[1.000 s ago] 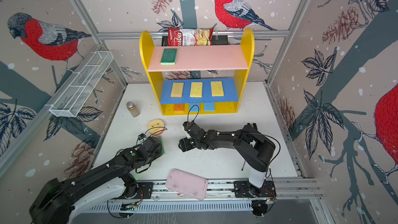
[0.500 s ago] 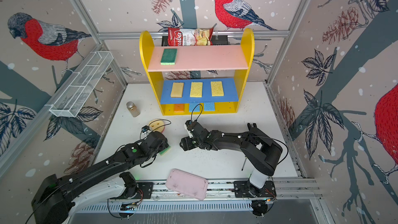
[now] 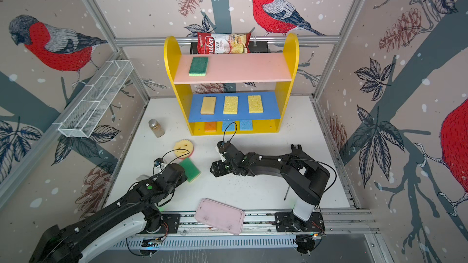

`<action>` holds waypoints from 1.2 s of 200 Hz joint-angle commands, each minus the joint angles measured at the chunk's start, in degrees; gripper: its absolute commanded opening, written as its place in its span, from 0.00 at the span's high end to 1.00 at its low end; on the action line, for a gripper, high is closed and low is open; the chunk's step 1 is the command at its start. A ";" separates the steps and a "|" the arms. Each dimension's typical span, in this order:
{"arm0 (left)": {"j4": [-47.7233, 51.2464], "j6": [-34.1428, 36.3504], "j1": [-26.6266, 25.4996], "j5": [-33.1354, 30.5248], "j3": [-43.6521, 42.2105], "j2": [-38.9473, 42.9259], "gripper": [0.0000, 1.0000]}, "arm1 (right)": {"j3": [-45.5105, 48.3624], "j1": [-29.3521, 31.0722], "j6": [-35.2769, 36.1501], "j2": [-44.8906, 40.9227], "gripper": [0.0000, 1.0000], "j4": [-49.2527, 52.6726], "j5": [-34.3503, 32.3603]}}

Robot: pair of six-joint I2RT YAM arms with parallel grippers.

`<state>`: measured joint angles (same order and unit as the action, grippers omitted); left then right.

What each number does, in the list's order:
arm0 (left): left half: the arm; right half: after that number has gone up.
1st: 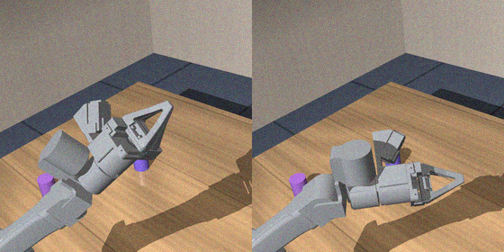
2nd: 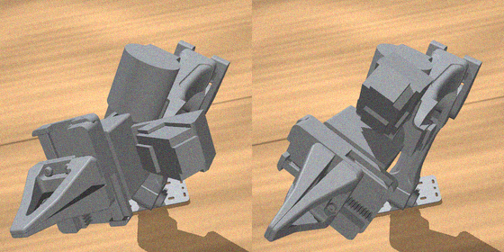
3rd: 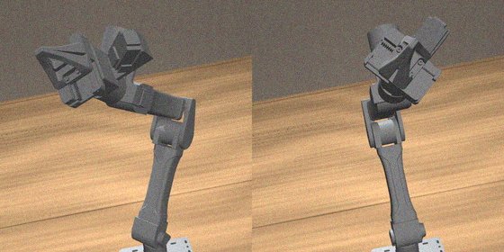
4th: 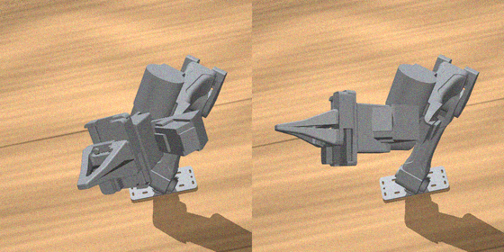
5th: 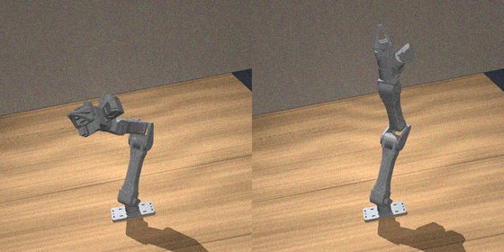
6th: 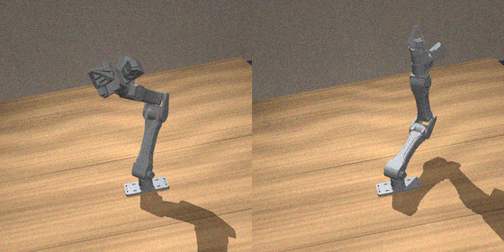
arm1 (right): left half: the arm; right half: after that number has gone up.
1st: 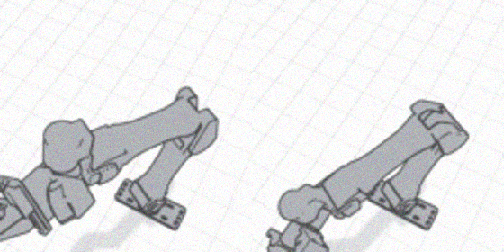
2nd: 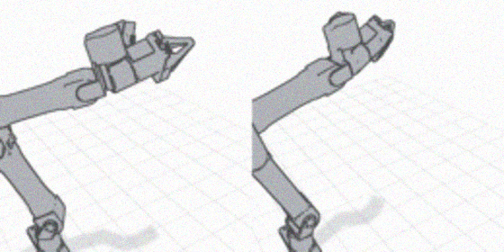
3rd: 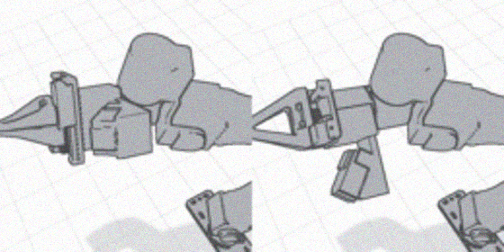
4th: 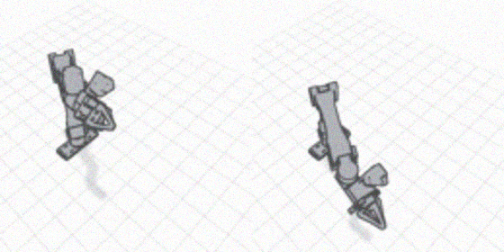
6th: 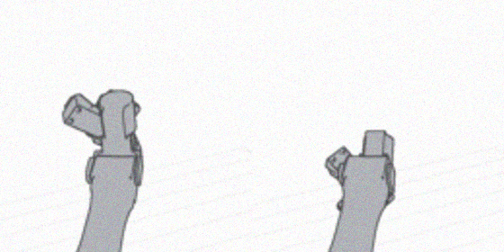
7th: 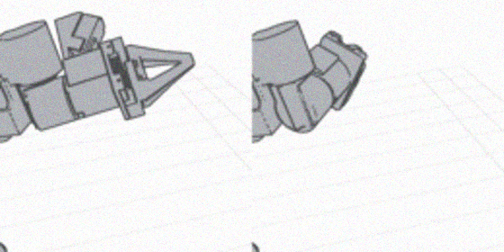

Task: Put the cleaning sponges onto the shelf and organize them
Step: 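Grasp the green-and-yellow foam sponge with the left gripper, then lift the foam sponge toward the shelf with the left gripper while the right meets it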

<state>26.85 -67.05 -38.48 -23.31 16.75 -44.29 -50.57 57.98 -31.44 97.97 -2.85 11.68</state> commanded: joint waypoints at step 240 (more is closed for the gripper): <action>-21.00 31.46 -3.48 15.46 29.07 -19.02 1.00 | -12.31 -13.04 4.25 -20.18 0.43 10.69 4.83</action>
<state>9.04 -41.43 -41.36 -10.50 42.17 -61.56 -62.76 45.93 -26.81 80.90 7.99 11.92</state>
